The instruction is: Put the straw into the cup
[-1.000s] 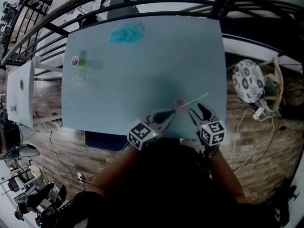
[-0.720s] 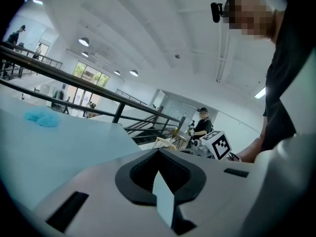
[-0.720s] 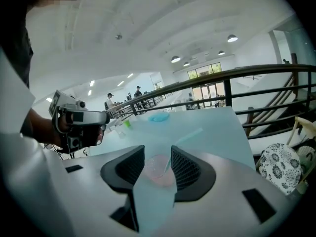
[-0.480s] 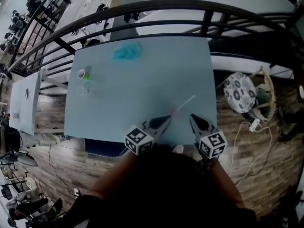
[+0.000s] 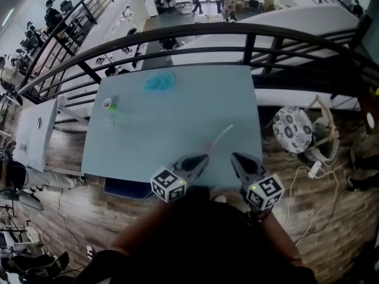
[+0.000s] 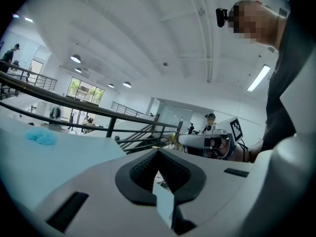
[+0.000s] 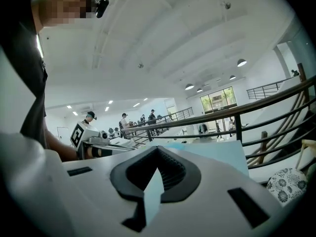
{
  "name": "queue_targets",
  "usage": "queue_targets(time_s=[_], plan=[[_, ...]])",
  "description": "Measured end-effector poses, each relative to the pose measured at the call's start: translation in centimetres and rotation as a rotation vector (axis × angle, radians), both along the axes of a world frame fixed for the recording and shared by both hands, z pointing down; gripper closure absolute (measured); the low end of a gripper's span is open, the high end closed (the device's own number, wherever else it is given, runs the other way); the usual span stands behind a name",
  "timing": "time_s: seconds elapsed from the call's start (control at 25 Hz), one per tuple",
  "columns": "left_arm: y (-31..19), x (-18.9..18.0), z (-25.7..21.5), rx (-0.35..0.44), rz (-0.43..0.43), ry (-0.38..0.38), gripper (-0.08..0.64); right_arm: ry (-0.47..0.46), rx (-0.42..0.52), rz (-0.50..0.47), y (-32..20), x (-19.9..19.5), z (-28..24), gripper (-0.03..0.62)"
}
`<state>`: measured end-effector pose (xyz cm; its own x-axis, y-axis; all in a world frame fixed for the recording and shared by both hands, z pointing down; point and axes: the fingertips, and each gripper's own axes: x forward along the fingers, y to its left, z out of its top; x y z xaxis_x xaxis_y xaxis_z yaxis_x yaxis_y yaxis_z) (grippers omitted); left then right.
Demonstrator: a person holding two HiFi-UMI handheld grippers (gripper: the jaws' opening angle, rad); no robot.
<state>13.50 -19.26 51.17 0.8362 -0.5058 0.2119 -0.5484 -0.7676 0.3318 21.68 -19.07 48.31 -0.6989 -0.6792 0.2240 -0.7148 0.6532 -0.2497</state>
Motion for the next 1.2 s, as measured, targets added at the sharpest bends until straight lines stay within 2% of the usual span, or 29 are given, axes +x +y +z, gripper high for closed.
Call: queue_targets(time_s=[0.24, 0.52, 0.8, 1.2], plan=[[2.4, -0.6, -0.2, 0.006, -0.028, -0.014, 0.549, -0.006, -0.023, -0.027, 1.9, -0.6, 0.7, 0.581], [3.7, -2.4, -1.8, 0.047, 0.011, -0.008, 0.549, 0.004, -0.001, -0.025, 3.3, -3.4, -0.1, 0.581], [6.4, -6.0, -2.1, 0.027, 0.069, 0.004, 0.549, 0.005, -0.01, 0.024, 5.7, -7.3, -0.5, 0.581], [11.3, -12.7, -3.3, 0.046, 0.152, 0.035, 0.549, 0.009, 0.0, 0.089, 10.7, -15.0, -0.9, 0.58]])
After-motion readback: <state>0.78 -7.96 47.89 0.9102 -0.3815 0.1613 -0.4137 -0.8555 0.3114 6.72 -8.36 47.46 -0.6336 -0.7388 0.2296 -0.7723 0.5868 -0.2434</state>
